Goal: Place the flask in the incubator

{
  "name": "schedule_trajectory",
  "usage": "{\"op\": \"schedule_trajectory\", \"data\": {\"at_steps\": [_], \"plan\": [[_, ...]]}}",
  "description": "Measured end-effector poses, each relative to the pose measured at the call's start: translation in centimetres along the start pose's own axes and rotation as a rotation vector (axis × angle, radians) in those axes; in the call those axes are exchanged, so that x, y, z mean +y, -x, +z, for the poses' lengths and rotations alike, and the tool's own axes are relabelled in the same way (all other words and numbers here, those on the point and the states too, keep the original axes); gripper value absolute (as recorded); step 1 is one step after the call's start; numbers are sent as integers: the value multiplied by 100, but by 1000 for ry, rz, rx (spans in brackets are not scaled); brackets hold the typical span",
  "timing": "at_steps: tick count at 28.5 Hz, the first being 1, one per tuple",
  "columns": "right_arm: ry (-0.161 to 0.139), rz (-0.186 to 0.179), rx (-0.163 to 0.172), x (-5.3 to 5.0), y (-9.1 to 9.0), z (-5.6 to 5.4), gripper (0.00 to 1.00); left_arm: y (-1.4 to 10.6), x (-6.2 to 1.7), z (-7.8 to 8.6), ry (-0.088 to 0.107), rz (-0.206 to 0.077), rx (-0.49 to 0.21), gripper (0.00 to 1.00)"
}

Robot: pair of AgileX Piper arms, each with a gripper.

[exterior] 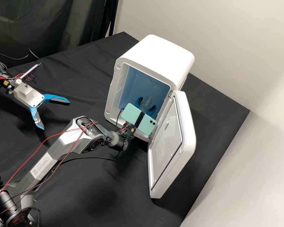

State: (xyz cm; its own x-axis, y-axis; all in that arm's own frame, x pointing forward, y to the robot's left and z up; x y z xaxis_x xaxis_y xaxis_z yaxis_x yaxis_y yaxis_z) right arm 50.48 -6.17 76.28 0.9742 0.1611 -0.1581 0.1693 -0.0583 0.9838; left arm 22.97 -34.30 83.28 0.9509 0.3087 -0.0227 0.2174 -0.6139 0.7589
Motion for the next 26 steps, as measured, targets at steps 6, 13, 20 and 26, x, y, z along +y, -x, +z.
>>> {"op": "schedule_trajectory", "data": {"at_steps": [6, 13, 20, 26], "plan": [[1, 0, -9, -7, -76, -29, 0, 0, 0, 0, 0, 0, 0, 100], [19, -9, -29, 18, -178, -47, 0, 0, 0, 0, 0, 0, 0, 100], [17, -14, -27, -16, -179, -31, 0, 1, 0, -4, 0, 0, 2, 100], [13, -13, -29, -26, -181, -27, 0, -7, 11, -19, 1, 5, 7, 100]]}}
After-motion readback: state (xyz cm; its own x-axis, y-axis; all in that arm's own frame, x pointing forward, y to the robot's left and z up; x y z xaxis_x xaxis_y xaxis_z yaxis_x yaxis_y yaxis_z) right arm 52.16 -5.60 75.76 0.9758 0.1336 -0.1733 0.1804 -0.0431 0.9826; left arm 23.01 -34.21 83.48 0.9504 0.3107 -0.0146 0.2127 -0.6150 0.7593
